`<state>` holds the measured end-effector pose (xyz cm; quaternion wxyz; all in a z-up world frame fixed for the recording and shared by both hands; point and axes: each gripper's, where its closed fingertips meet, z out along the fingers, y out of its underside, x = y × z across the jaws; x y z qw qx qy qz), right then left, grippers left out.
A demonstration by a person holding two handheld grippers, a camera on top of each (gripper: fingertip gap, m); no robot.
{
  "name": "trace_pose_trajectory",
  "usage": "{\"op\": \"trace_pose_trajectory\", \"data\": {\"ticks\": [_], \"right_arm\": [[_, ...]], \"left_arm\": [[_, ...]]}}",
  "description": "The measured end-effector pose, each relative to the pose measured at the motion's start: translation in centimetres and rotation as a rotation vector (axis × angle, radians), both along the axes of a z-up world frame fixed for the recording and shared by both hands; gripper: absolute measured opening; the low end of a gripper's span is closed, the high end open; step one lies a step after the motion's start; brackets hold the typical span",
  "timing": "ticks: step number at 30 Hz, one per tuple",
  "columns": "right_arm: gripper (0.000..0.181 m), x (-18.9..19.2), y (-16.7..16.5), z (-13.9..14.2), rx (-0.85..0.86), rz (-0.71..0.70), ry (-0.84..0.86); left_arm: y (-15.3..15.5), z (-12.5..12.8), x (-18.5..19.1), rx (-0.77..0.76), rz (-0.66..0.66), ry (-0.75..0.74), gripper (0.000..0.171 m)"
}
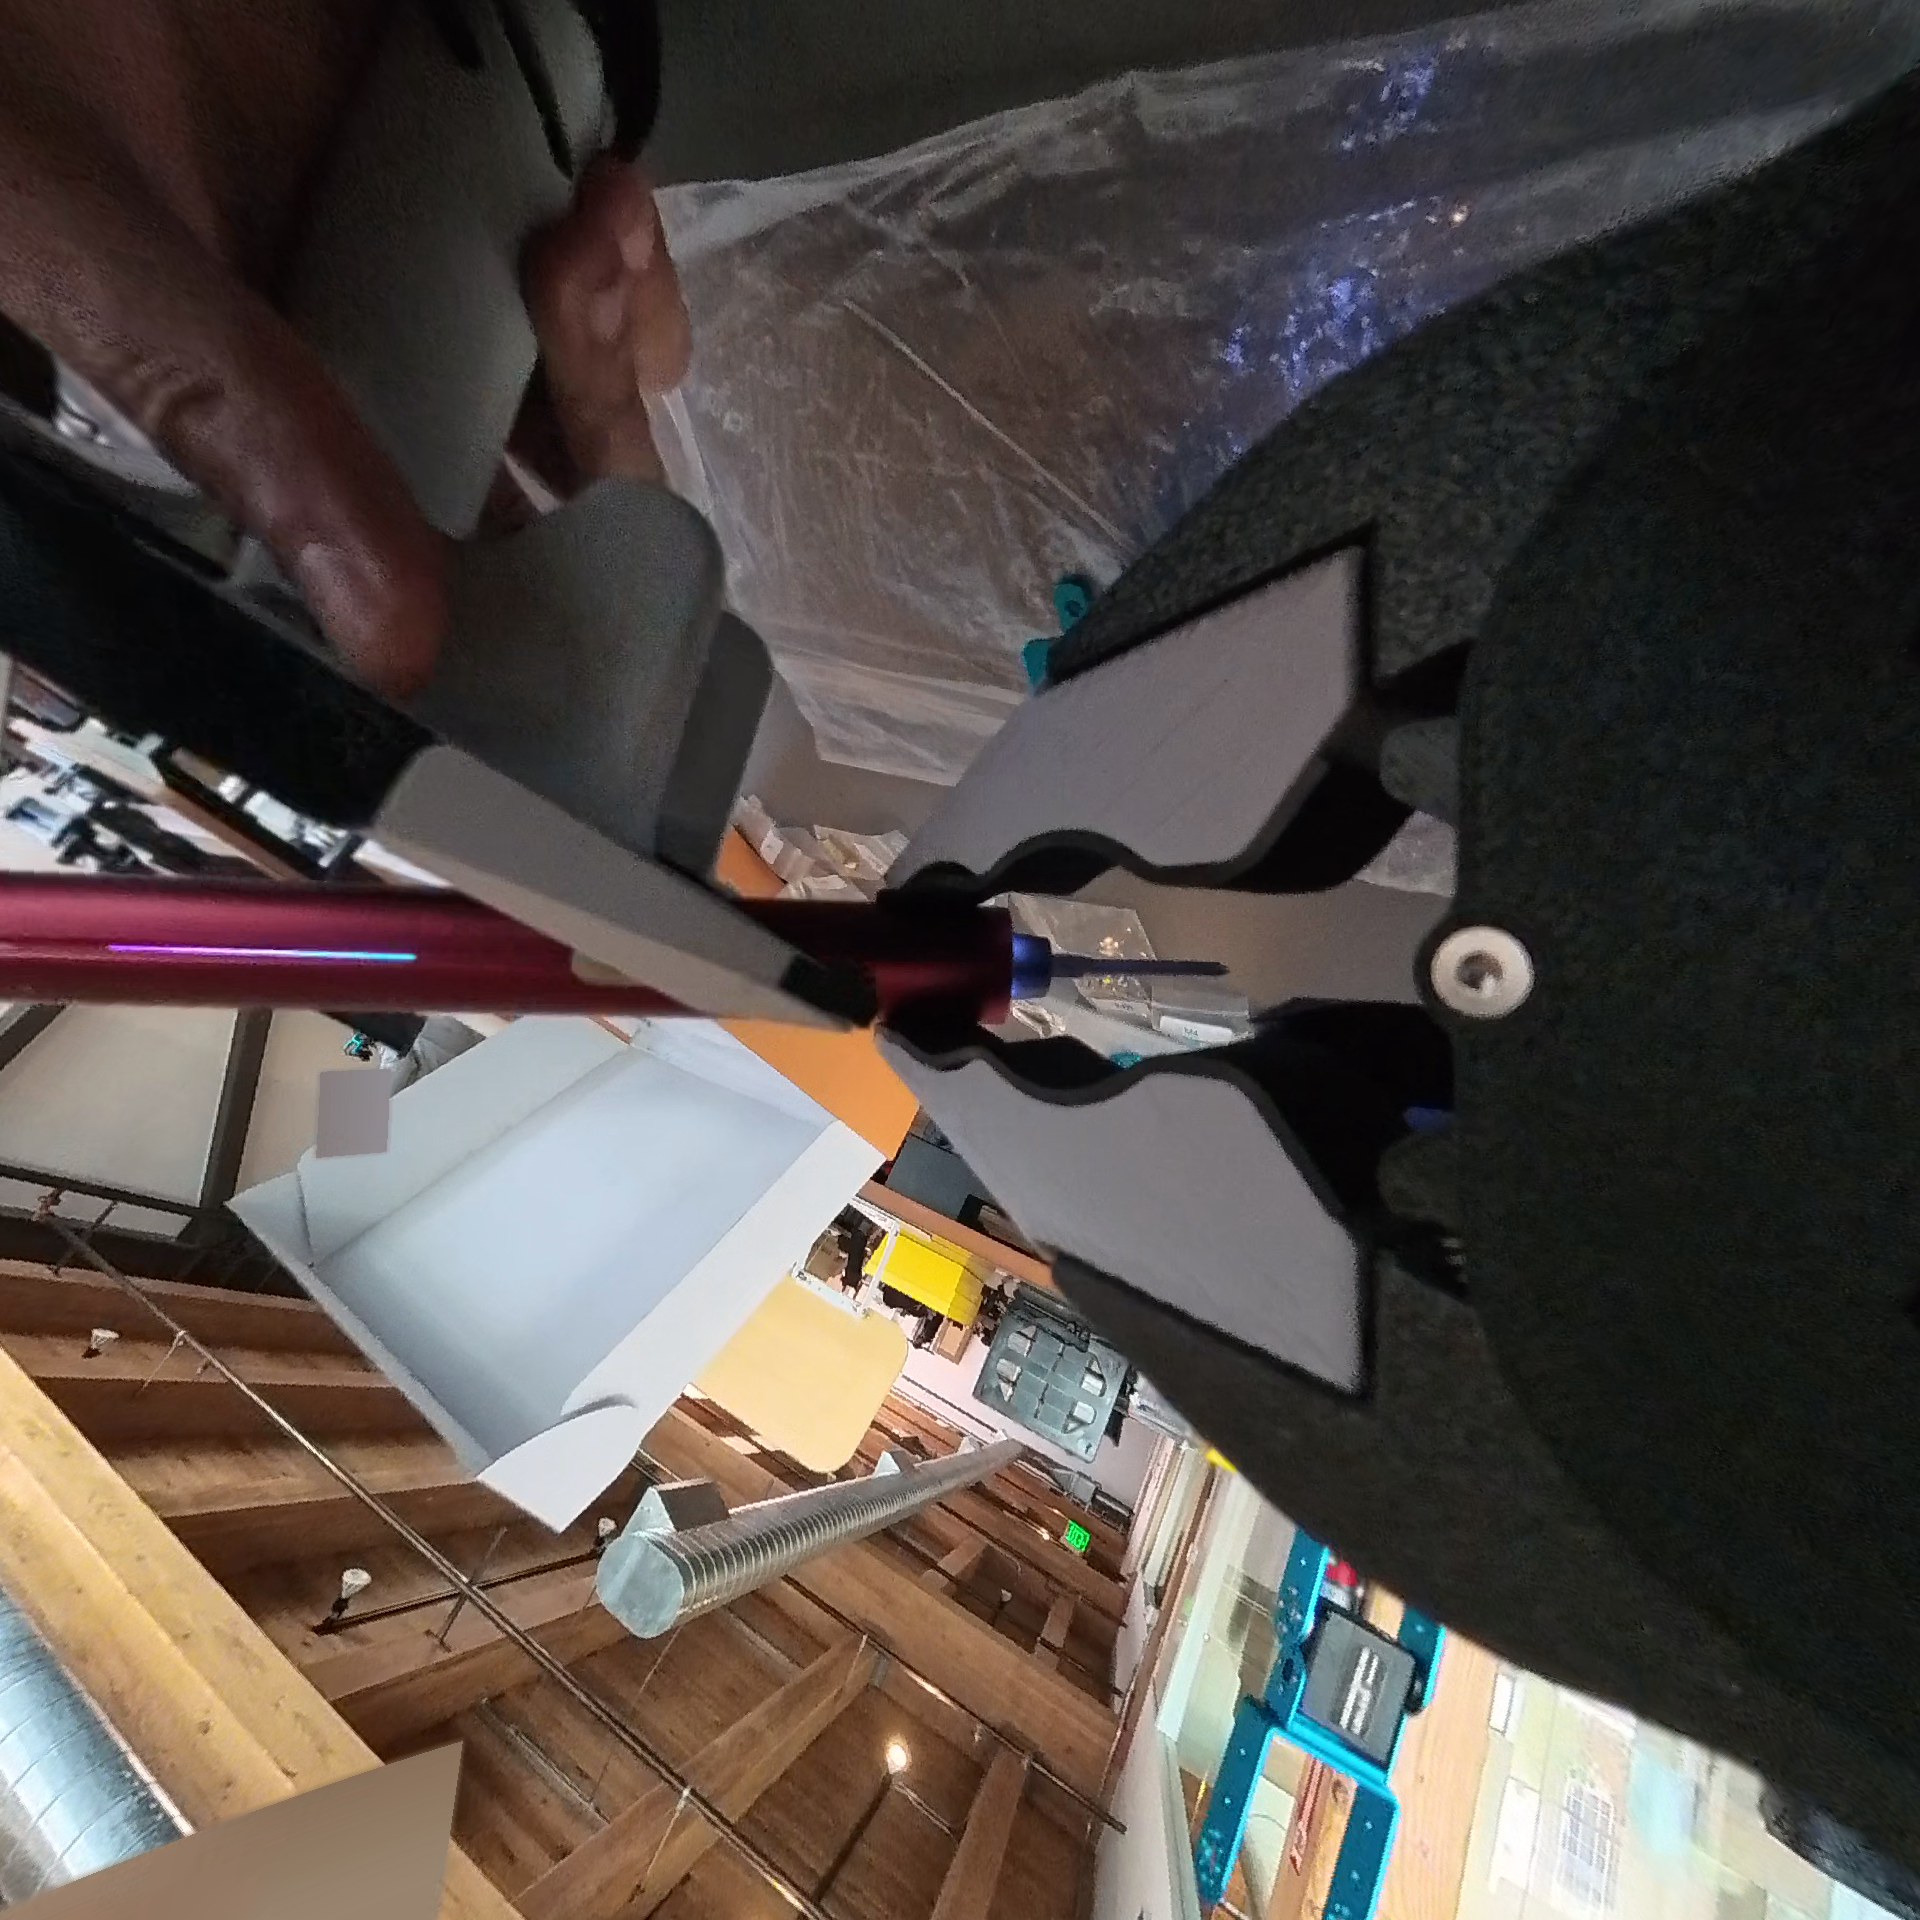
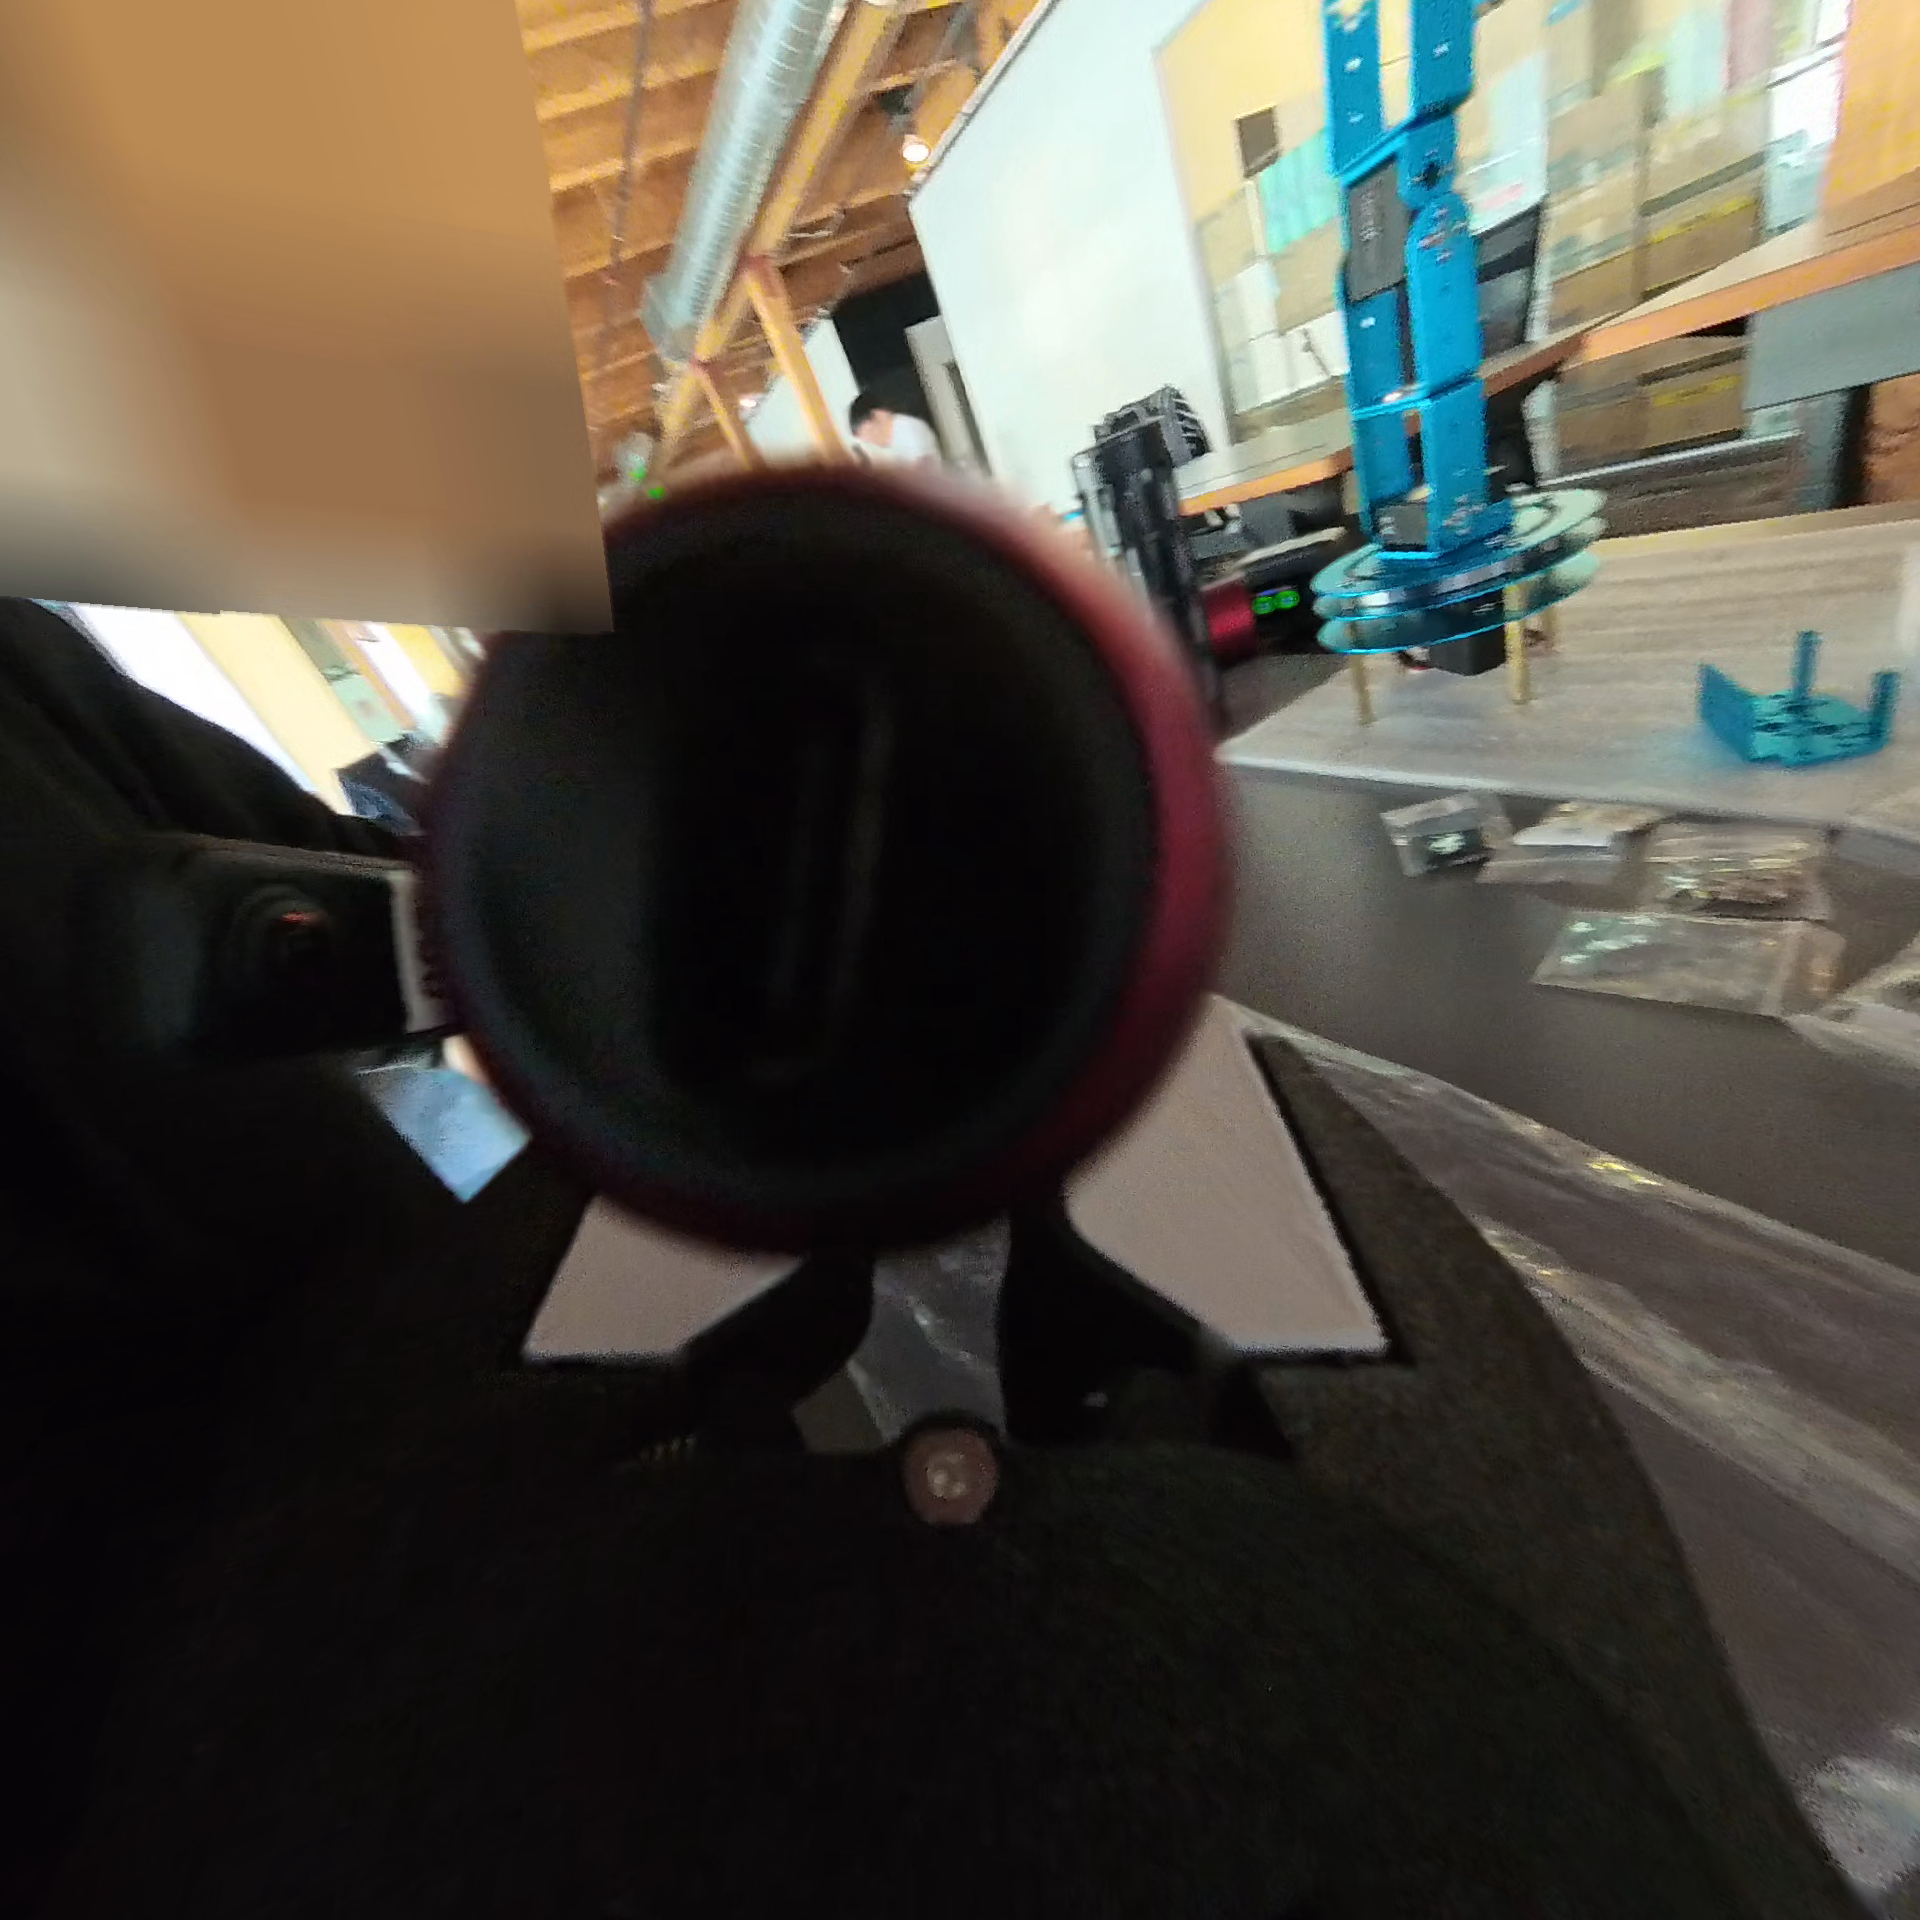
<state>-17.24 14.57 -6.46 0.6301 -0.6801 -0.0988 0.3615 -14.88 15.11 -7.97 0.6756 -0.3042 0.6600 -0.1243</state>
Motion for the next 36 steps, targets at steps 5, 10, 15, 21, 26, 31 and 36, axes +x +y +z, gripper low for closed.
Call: {"op": "trace_pose_trajectory", "data": {"ticks": [5, 10, 15, 21, 26, 31, 36], "right_arm": [[0.021, 0.2, 0.5, 0.7, 0.029, -0.005, 0.046], [0.021, 0.5, 0.8, 0.9, 0.033, -0.026, 0.083], [0.020, 0.6, 0.7, 1.1, 0.082, -0.074, -0.006], [0.021, 0.5, 1.0, 0.3, -0.012, -0.059, -0.037], [0.022, 0.2, 0.9, 0.1, -0.065, -0.013, -0.075], [0.022, 0.1, 1.0, 0.3, -0.044, 0.000, -0.092], [0.022, 0.0, 0.7, 0.1, -0.018, 0.015, -0.164]], "left_arm": [[0.3, 0.6, 0.1, -0.075, 0.032, -0.028, 0.021], [0.5, 0.9, 0.2, -0.057, 0.040, -0.060, 0.021], [0.9, 0.7, 0.0, -0.061, 0.044, -0.067, 0.022], [1.5, 0.3, 0.0, 0.109, 0.083, -0.033, 0.021], [1.5, 0.7, -0.2, 0.212, 0.099, -0.045, 0.021], [1.5, 1.0, -0.4, 0.215, 0.115, -0.054, 0.021], [1.1, 0.8, -0.4, 0.158, 0.055, -0.021, 0.021]]}}
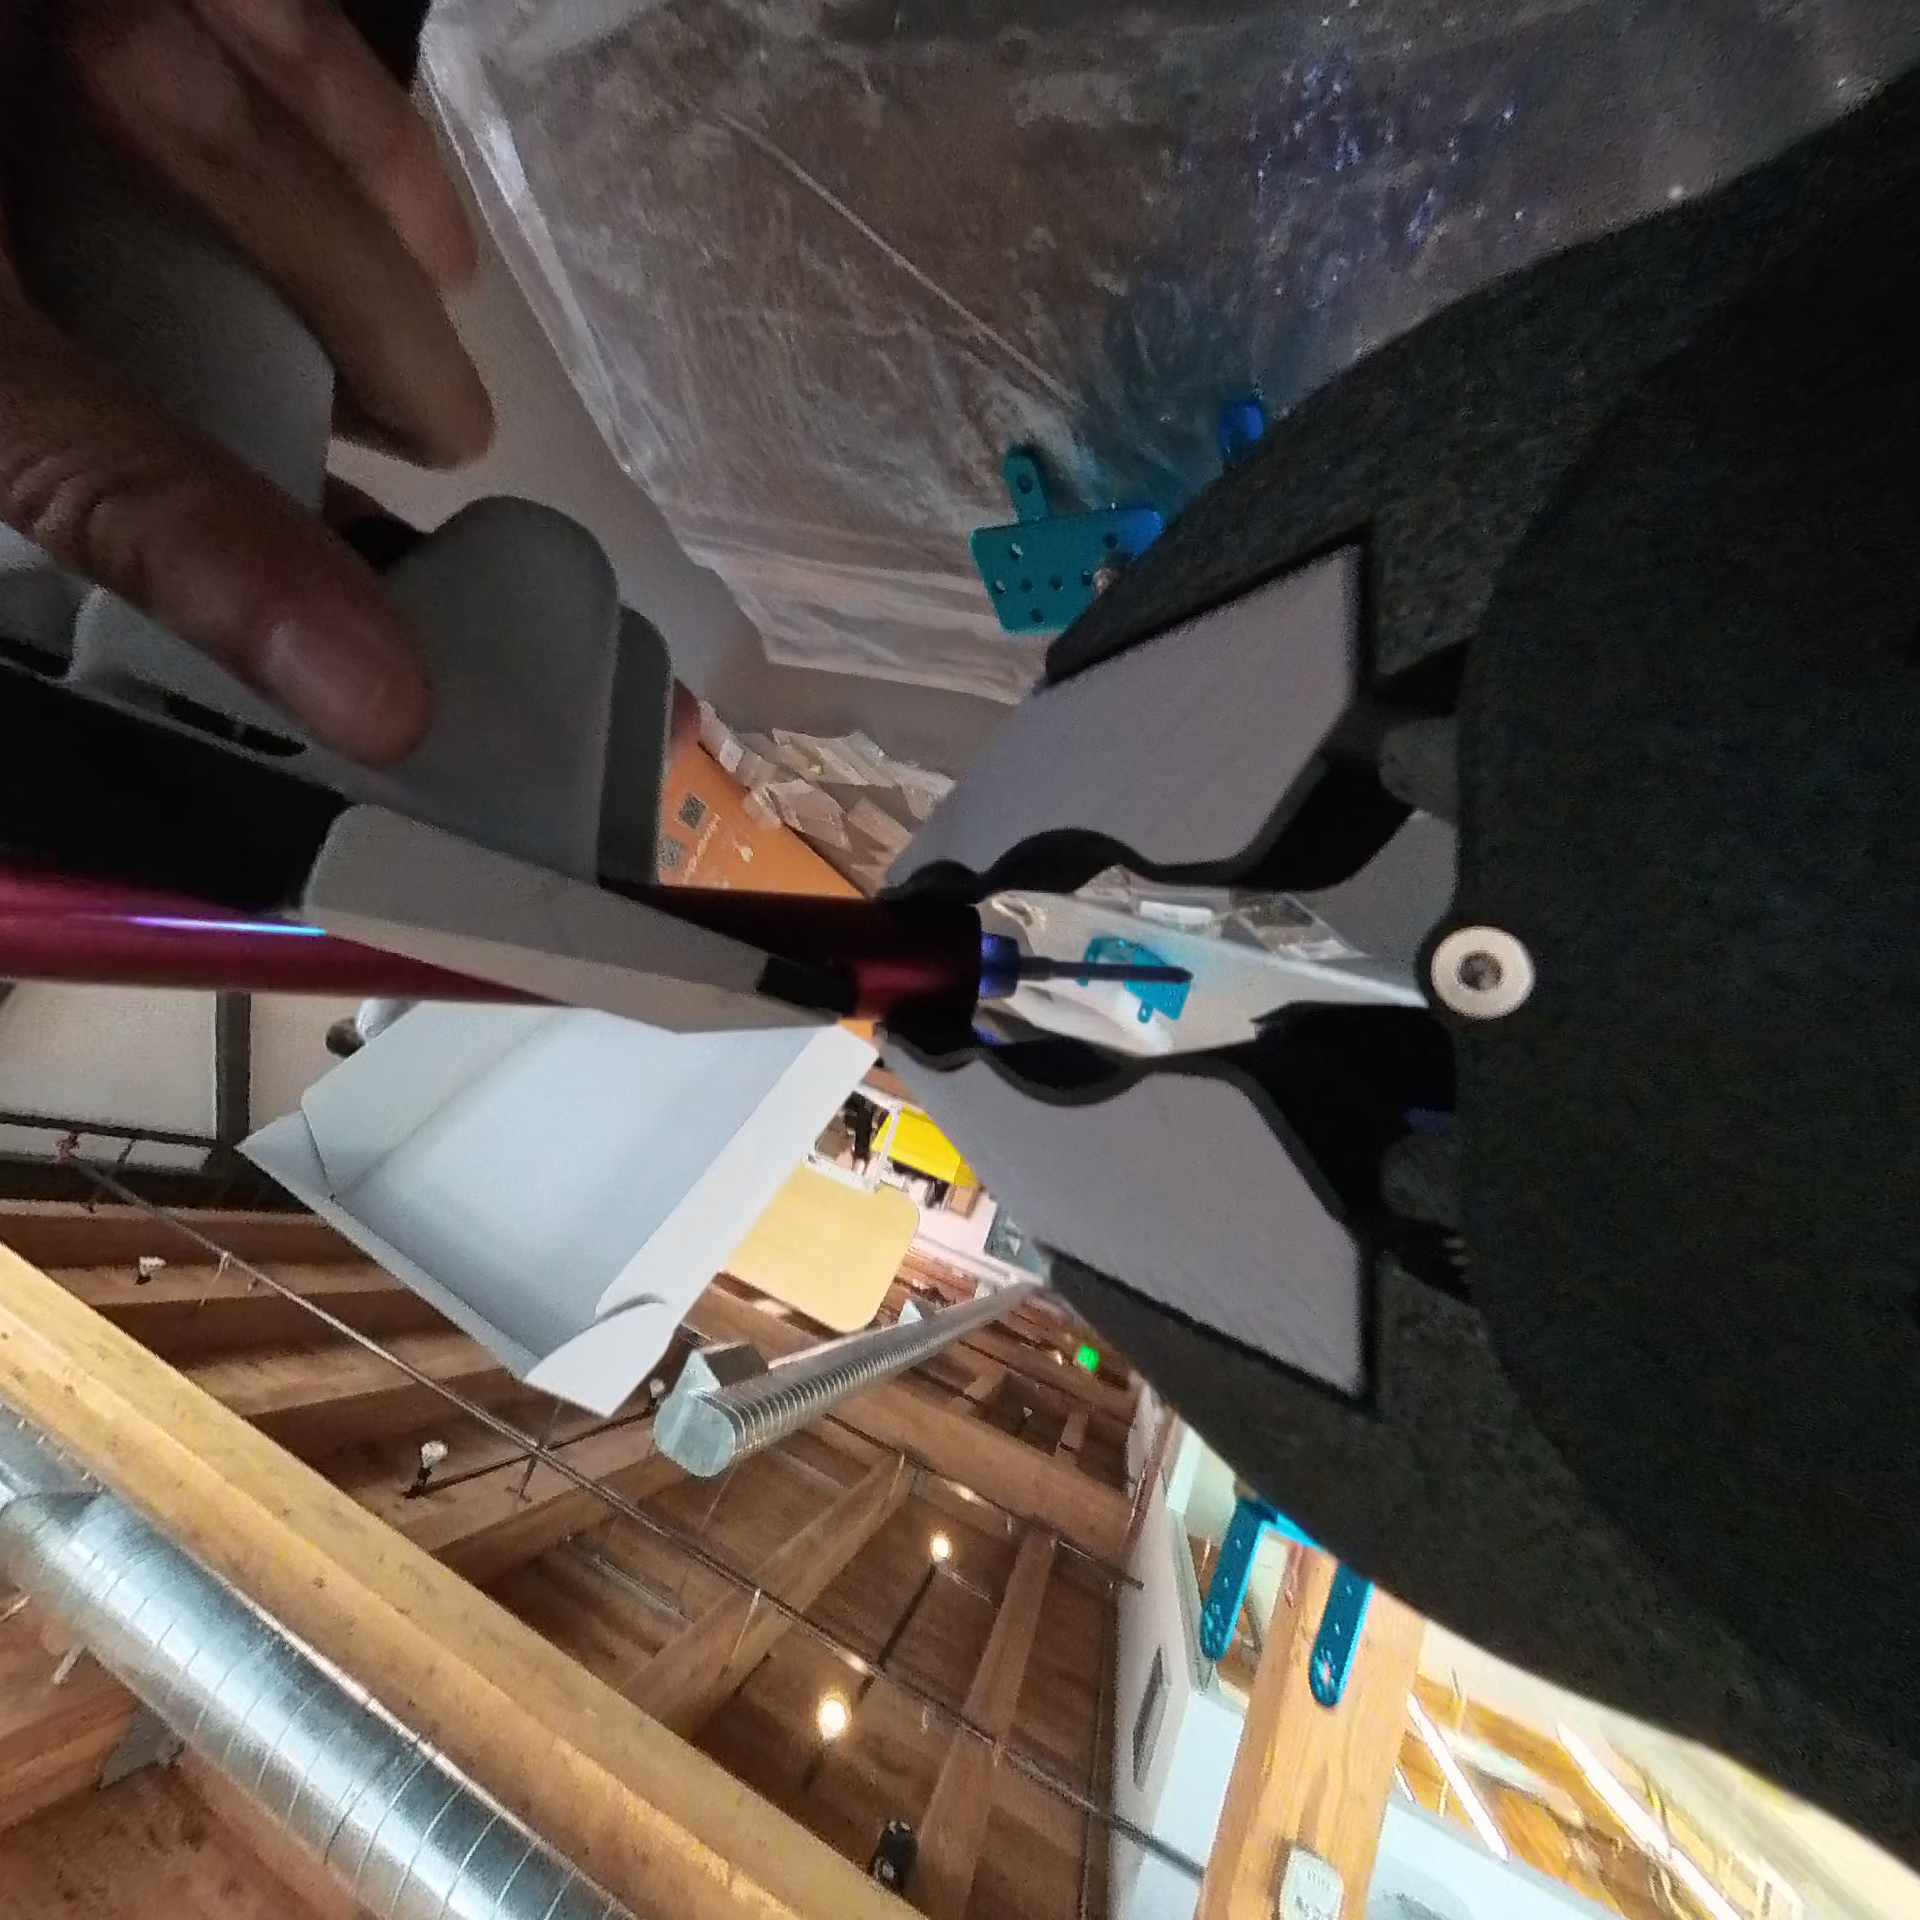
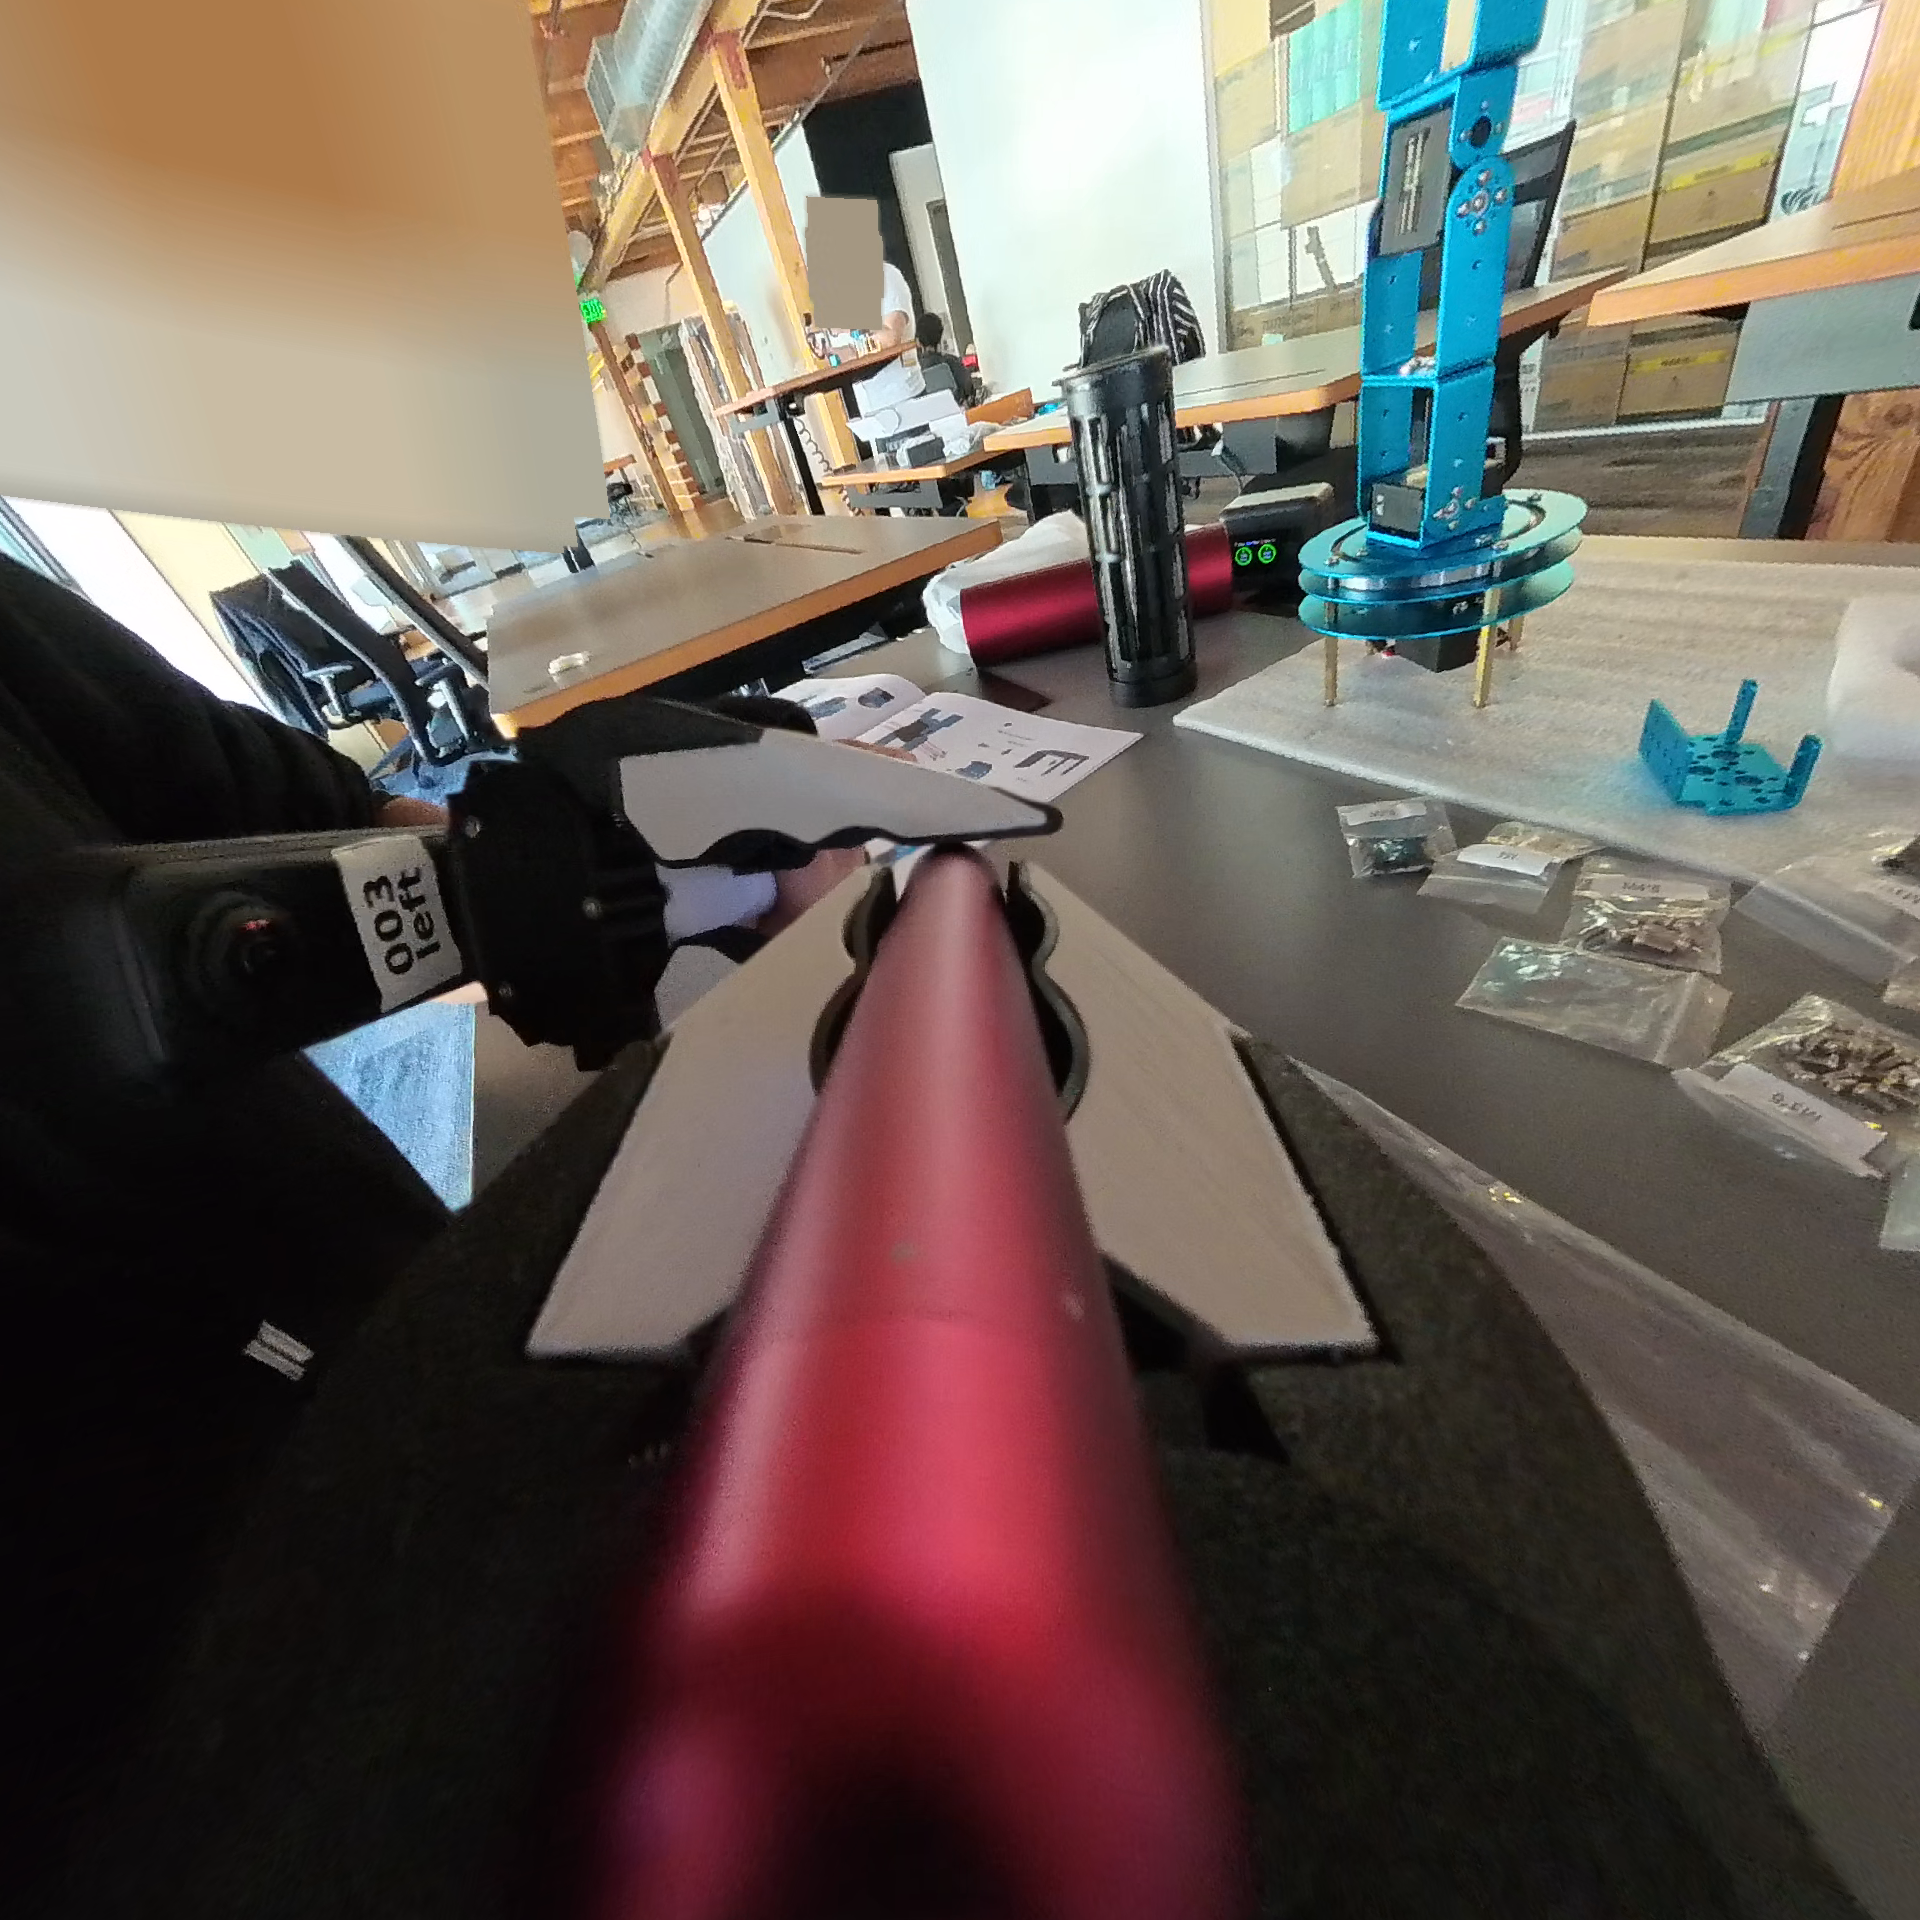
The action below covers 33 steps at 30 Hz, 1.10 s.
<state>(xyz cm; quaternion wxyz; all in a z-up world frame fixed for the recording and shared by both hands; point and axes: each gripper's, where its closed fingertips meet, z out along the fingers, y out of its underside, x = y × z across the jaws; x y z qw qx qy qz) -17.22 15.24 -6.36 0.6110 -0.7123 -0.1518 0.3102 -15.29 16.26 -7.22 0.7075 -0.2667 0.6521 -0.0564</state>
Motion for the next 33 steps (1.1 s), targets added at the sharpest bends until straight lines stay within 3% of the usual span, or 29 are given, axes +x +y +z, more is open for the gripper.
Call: {"op": "trace_pose_trajectory", "data": {"ticks": [4, 8, 11, 13, 15, 17, 21, 27, 33], "right_arm": [[0.022, 0.0, 0.1, 0.0, 0.013, -0.029, -0.024], [0.021, 0.3, 0.3, 0.1, 0.016, -0.031, 0.003], [0.021, 1.6, 0.1, -0.6, -0.009, -0.074, -0.048], [0.021, 2.7, -0.1, -1.7, -0.028, -0.133, -0.135], [0.021, 3.2, -0.8, -3.0, -0.060, -0.162, -0.228], [0.021, 3.0, -1.6, -3.5, -0.062, -0.179, -0.249], [0.020, 2.7, -3.2, -3.1, -0.059, -0.195, -0.200], [0.020, 2.5, -4.7, -3.4, -0.073, -0.252, -0.217], [0.019, 2.1, -4.7, -4.1, -0.092, -0.281, -0.265]], "left_arm": [[0.2, 0.1, 0.0, 0.012, 0.016, -0.013, 0.022], [0.2, -0.2, -0.5, -0.106, -0.035, 0.006, 0.025], [1.8, -1.7, -2.5, -0.339, -0.074, 0.103, 0.034], [2.9, -2.7, -4.0, -0.588, -0.106, 0.155, 0.037], [1.9, -4.9, -4.9, -0.919, -0.171, 0.299, 0.054], [0.6, -5.9, -5.1, -1.083, -0.230, 0.364, 0.057], [-0.1, -8.3, -4.0, -0.975, -0.187, 0.450, 0.059], [-0.7, -9.8, -2.1, -0.843, -0.158, 0.517, 0.056], [-0.7, -11.1, -1.6, -0.725, -0.117, 0.568, 0.023]]}}
